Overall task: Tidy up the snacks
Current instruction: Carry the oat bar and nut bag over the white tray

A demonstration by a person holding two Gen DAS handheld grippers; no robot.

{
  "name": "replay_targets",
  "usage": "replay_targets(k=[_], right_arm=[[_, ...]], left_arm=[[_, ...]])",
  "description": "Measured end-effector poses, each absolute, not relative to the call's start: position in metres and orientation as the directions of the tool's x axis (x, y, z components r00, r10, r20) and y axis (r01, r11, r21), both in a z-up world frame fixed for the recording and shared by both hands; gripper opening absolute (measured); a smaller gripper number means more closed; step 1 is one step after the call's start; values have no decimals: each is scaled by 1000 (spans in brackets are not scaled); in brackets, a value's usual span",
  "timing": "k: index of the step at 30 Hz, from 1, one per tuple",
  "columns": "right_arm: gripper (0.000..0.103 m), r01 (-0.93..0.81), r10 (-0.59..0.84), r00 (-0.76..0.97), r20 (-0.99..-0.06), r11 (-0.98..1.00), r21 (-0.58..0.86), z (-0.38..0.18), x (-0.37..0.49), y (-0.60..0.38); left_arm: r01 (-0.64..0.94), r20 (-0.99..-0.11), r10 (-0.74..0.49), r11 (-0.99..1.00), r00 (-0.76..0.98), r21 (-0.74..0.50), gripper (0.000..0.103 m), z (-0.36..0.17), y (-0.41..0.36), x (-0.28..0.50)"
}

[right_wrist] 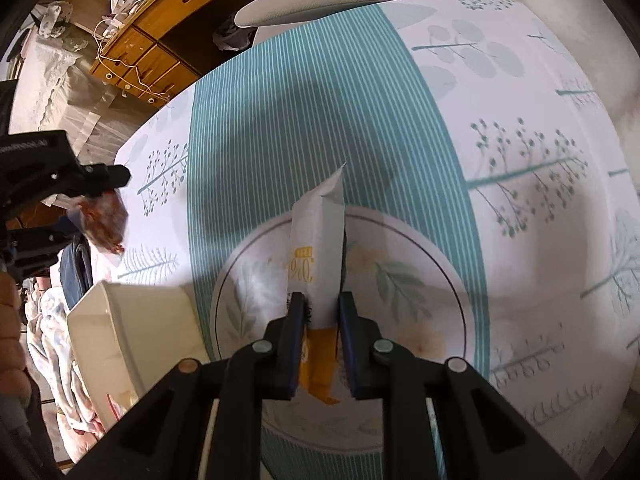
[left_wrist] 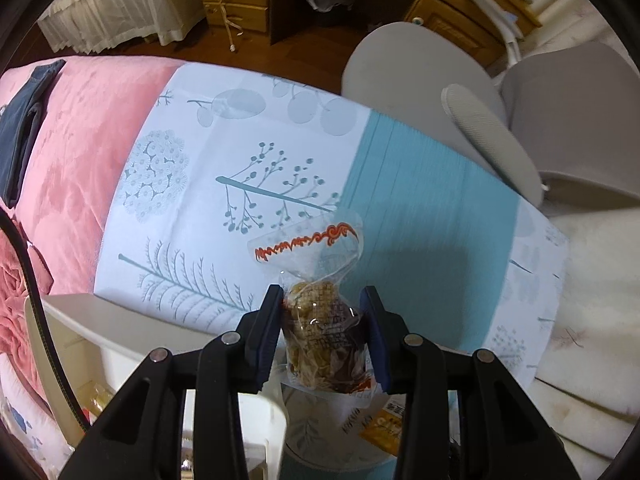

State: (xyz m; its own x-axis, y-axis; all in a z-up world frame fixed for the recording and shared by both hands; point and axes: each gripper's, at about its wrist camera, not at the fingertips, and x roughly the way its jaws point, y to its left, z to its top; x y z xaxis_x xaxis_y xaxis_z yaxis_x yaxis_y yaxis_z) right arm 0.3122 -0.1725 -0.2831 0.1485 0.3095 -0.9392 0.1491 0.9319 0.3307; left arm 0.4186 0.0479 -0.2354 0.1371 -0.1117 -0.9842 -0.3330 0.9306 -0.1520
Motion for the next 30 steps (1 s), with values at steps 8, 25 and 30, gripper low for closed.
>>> replay_targets(k=[8,25,30], right_arm=[[17,156,291,222,-931,931,328,-248,287,-180],[17,78,270,371,-889,945,319,-172,220,-149],[17,69,278,380,-882,942,327,-162,199,-132]], left_arm=[[-291,-972,-141,937,189,-193,38,-194,33,383],[-216,-944,-200,941,261,-259,38,-134,48,301],[-181,-943,-210,948,257,-261,38,-127,60,275]])
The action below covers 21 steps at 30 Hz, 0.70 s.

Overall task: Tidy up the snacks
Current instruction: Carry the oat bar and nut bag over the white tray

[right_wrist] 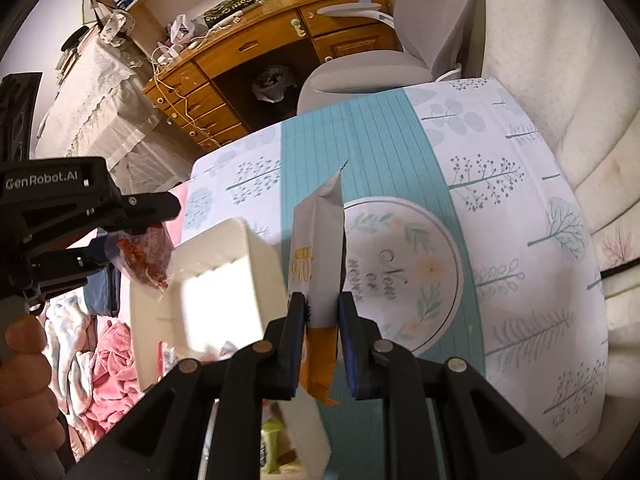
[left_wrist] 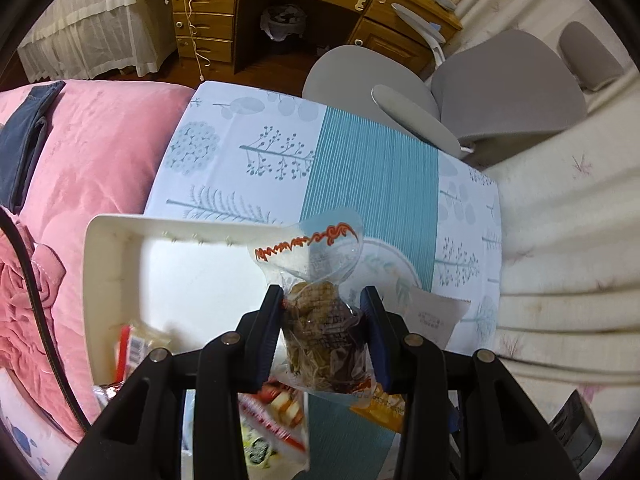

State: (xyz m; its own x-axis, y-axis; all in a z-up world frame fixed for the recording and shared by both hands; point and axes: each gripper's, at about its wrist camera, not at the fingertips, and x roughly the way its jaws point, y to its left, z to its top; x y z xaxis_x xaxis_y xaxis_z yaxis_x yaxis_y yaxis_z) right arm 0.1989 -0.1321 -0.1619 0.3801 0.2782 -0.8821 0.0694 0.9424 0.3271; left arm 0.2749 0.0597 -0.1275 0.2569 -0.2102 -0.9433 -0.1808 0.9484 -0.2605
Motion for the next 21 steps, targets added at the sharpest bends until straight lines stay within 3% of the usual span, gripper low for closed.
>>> replay_targets(k=[21], right_arm=[[17,44,313,318,-895,938,344,-169,122,-39]], left_arm=[[-53,-968,-216,973,125,-224,38,-158,132,194]])
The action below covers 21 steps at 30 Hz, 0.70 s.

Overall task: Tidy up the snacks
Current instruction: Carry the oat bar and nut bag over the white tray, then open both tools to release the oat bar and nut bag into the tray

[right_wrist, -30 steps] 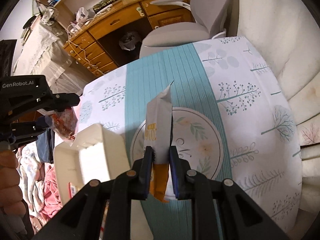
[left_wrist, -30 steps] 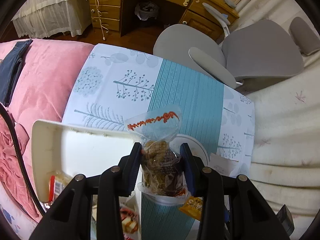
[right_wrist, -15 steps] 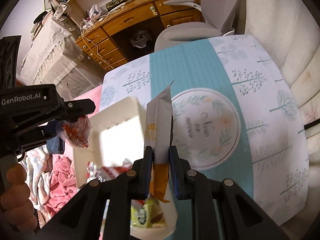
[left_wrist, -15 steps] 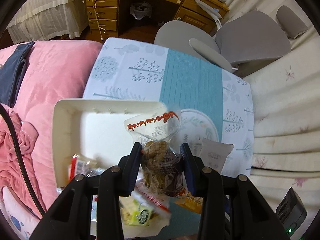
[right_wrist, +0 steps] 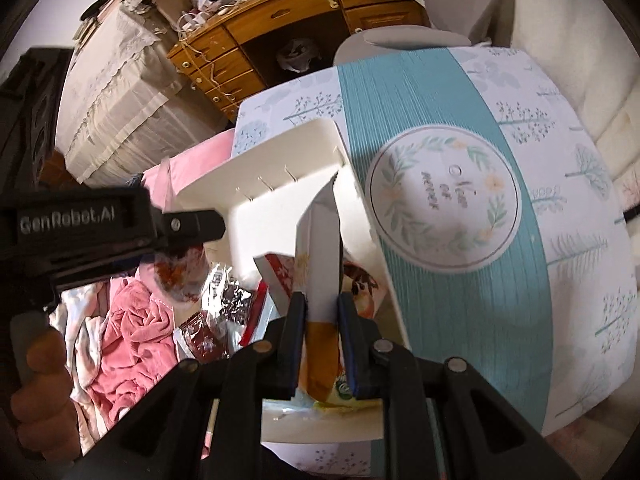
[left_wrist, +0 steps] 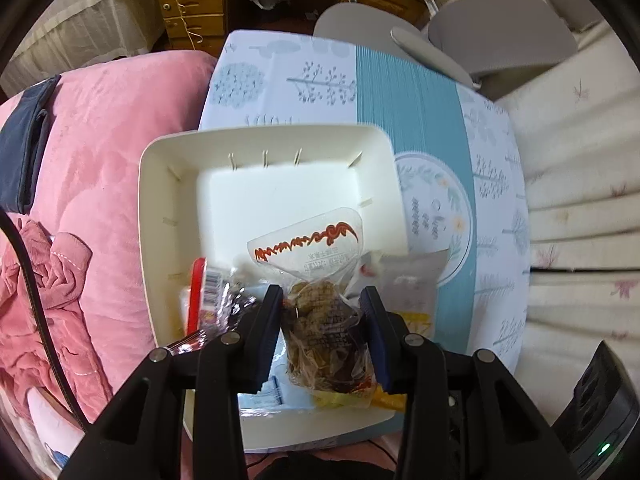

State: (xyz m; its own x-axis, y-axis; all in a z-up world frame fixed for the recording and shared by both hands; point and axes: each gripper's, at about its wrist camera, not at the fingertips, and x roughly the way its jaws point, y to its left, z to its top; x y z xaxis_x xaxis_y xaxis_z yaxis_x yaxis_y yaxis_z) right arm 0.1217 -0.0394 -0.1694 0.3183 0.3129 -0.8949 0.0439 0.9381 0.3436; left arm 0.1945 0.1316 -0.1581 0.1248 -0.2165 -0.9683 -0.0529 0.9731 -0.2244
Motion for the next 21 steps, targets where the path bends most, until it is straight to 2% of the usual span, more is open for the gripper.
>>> replay_targets(k=[10,15,16,17,18,19,21], right_arm=[[18,110,298,341,-892,929,353,-176,91,-26],[20,100,302,320,-898,932,349,-180,79,-22],[22,97,300,317,-899,933,346,-180,77,-22],[30,91,297,318,-900,936,341,-179,75,-21],[36,86,296,322,-900,937,339,-178,74,-22],[38,79,297,327,-897,937,339,-177,72,-22],[44,60,304,332,-893,938,341,-175,69,-24]], left_arm=[[55,-966,-239,970,98,-235,39,-178,142,176],[38,-965,-251,968,77,-249,39,-187,147,165],[31,-964,-253,967,78,-251,45,-187,149,162],[24,-964,-252,968,86,-251,55,-186,151,158],[14,-963,-252,968,99,-252,60,-183,154,154],[5,-960,-255,967,115,-257,66,-181,157,149],[-7,-956,-259,965,137,-263,70,-178,161,140]])
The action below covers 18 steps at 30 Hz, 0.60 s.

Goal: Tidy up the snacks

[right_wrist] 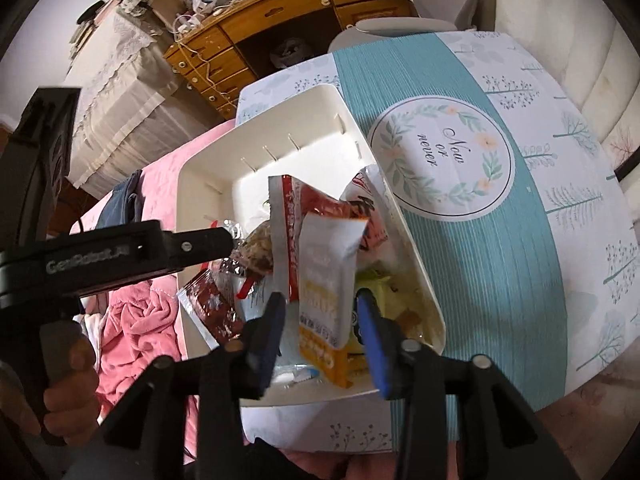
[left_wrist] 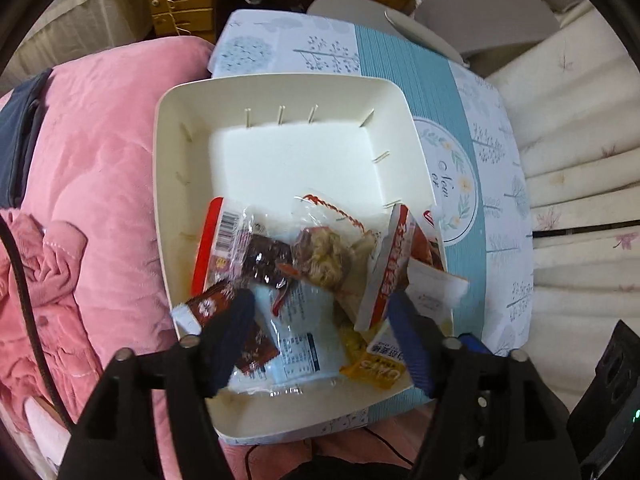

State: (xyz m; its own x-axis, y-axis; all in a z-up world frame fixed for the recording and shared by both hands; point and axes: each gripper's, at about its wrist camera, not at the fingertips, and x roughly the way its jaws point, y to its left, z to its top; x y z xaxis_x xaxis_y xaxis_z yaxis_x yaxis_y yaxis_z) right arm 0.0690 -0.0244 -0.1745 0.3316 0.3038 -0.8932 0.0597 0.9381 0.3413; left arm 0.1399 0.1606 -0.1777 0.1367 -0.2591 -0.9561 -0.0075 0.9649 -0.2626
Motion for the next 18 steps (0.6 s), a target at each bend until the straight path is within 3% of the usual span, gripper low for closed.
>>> replay_targets(k=[5,9,18], right_arm=[[52,13,328,333,-884,936,352,-173,66,-37],[66,-44,358,332,-873,930,364,-169,66,-56],[81,-209,371,330,-868,926,316,-156,52,-129]], left_arm=[[-34,-952,-233,969,197,-244,71,-169,159,109],[-67,-950,-206,972,233,-227,72,-165,147,82],[-162,-937,-170,960,304,-227,72,-164,75,35]])
